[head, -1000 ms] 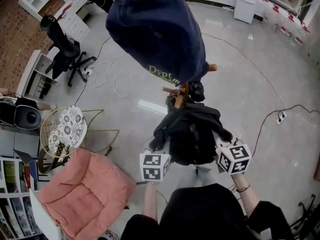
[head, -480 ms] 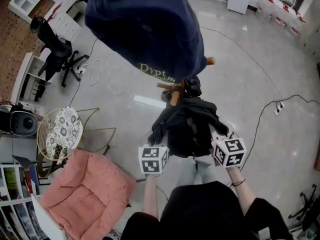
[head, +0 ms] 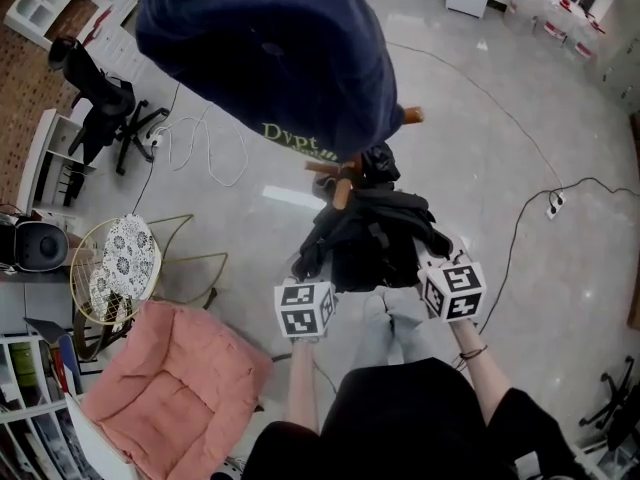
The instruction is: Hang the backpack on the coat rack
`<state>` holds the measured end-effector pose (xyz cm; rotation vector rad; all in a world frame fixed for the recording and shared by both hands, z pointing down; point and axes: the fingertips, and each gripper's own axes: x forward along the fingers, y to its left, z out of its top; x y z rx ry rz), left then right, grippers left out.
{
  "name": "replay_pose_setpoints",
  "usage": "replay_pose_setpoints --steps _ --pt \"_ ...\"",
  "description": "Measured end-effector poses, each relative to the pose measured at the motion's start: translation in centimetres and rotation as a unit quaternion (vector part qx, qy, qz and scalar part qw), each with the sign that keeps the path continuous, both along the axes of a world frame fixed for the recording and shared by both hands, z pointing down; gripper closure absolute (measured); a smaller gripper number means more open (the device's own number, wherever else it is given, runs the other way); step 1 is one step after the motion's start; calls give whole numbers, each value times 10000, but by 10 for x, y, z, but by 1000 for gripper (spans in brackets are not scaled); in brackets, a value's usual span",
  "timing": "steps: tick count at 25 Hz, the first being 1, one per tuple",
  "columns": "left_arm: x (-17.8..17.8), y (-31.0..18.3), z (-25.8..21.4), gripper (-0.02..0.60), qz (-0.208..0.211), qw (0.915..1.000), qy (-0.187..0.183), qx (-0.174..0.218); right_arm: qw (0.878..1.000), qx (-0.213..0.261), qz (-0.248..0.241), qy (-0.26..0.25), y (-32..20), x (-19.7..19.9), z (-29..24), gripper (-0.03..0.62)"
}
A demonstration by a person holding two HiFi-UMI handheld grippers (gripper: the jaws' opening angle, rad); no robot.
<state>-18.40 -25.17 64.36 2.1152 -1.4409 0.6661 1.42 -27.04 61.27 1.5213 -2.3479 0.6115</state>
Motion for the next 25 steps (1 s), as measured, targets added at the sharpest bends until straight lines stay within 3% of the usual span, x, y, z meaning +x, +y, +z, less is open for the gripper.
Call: replay_pose_setpoints --steps 14,19,21,25 --pt "-8 -9 6 407 -421 9991 -34 75 9998 -59 -33 199 -5 -1 8 531" --pt "-2 -7 8 363 -500 9987 108 -37 9998 -124 -65 -142 -6 -5 5 423" --pt "2 -6 8 308 -534 9984 196 -35 9998 -120 -78 -112 -5 -5 5 403" --pt "3 -6 6 274 -579 9982 139 24 9996 4 99 -247 -3 -2 1 375"
